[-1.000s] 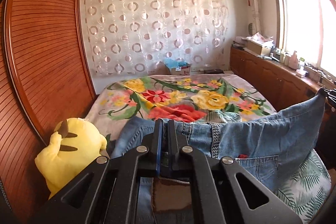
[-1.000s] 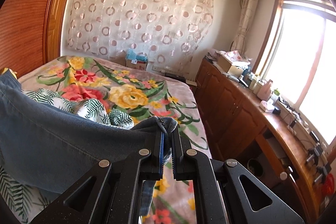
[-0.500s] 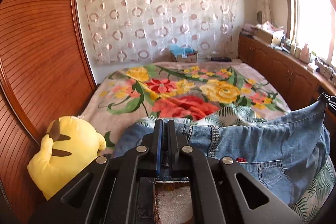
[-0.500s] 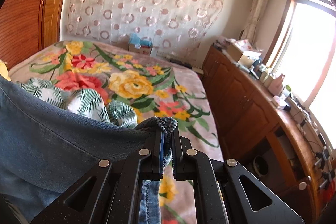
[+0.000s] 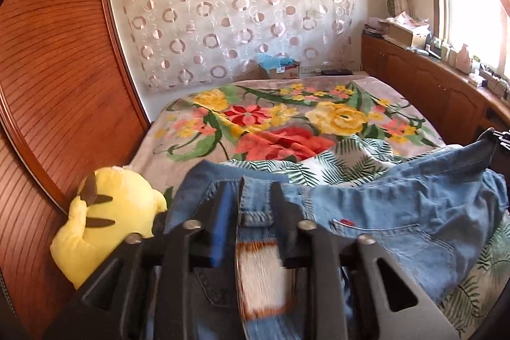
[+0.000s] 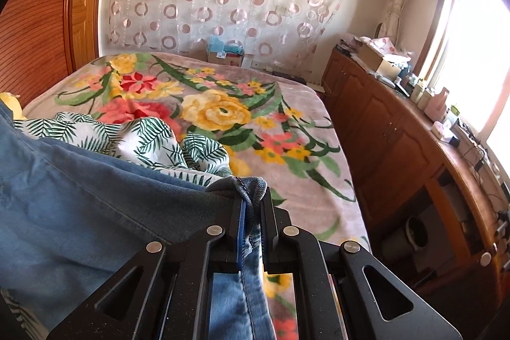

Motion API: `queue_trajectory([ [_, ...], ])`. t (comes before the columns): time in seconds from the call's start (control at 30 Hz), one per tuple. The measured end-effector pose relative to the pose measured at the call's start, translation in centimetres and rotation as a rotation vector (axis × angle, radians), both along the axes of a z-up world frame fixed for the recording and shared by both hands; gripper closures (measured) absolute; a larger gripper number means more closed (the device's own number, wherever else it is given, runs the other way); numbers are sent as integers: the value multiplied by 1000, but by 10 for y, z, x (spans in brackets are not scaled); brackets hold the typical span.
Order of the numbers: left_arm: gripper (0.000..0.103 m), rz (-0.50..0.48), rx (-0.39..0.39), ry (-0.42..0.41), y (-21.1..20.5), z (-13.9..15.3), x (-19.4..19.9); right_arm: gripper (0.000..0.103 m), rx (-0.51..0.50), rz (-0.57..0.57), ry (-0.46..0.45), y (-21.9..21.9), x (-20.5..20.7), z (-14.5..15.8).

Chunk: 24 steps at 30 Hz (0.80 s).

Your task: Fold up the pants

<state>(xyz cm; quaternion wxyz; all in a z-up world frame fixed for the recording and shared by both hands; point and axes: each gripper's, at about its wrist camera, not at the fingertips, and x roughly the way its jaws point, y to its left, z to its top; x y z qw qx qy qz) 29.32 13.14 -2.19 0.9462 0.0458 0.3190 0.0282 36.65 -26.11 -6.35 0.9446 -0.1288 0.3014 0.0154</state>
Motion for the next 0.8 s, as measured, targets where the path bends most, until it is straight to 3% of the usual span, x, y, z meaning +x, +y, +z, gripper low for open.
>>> queue_trajectory([
  [0.03,58,-4,-13,-4,0,1,-3,90,2,3,-5,0,-5,2],
  [0.1,53,-18,-34,-10,0,3,-13,84,5,10,-11,-2,-16,4],
  [0.17,36,-38,-54,-5,-3,3,-22,78,11,13,-18,-3,-25,5],
  [0.2,21,-47,-67,-4,-4,2,-25,71,15,13,-19,-4,-30,5],
  [0.23,19,-60,-78,-3,-6,1,-29,64,20,14,-21,-5,-34,6],
  [0.3,19,-69,-72,5,-11,-2,-36,60,32,20,-21,-7,-41,4],
  [0.8,19,-70,-60,59,-15,-48,-100,59,118,103,60,-36,-118,-17],
])
